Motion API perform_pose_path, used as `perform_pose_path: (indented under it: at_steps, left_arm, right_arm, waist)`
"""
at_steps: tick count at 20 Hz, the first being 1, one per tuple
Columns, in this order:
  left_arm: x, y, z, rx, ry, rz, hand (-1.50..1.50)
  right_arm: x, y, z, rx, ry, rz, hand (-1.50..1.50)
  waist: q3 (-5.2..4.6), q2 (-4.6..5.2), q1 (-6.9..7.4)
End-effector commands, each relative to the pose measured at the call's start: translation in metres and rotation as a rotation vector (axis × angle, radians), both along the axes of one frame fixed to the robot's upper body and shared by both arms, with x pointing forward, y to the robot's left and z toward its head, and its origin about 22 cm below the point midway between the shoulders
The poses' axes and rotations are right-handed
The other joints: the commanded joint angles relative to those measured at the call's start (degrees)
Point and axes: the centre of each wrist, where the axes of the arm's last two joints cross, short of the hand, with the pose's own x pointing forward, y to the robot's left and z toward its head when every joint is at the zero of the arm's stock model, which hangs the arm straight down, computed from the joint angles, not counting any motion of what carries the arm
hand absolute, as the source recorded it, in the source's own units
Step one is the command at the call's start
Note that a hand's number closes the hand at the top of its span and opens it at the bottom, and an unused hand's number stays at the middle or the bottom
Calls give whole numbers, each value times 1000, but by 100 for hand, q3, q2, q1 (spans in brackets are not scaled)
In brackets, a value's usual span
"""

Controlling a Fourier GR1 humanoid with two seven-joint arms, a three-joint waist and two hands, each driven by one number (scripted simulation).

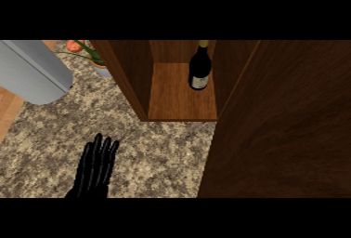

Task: Pick up the wine, place it into the cabinet and close the cabinet

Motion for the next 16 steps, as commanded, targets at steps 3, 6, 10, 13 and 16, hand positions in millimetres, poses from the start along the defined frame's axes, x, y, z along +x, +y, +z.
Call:
perform_pose_path:
  at_steps: [3, 6, 10, 13, 16]
  left_arm:
    - [-11, 39, 4, 1, 3, 25, -150]
    - [1, 55, 23, 31, -18, 25, -150]
    - [7, 82, 26, -10, -52, 64, -150]
    - [-4, 95, 23, -19, -34, 76, -150]
    - [5, 110, 46, -12, -53, 119, -150]
  right_arm:
    - [-28, 4, -2, 128, 111, 149, 150]
    - [-31, 10, 2, 115, 158, 189, 150]
    - [-39, 22, 2, 129, 188, 267, 150]
    - [-45, 37, 8, 38, 122, 366, 150]
    - [-56, 41, 10, 36, 124, 399, 150]
  waist:
    - [1, -13, 6]
    - [2, -5, 4]
    - [-2, -8, 7]
    - [-8, -27, 49]
    - [-1, -23, -8]
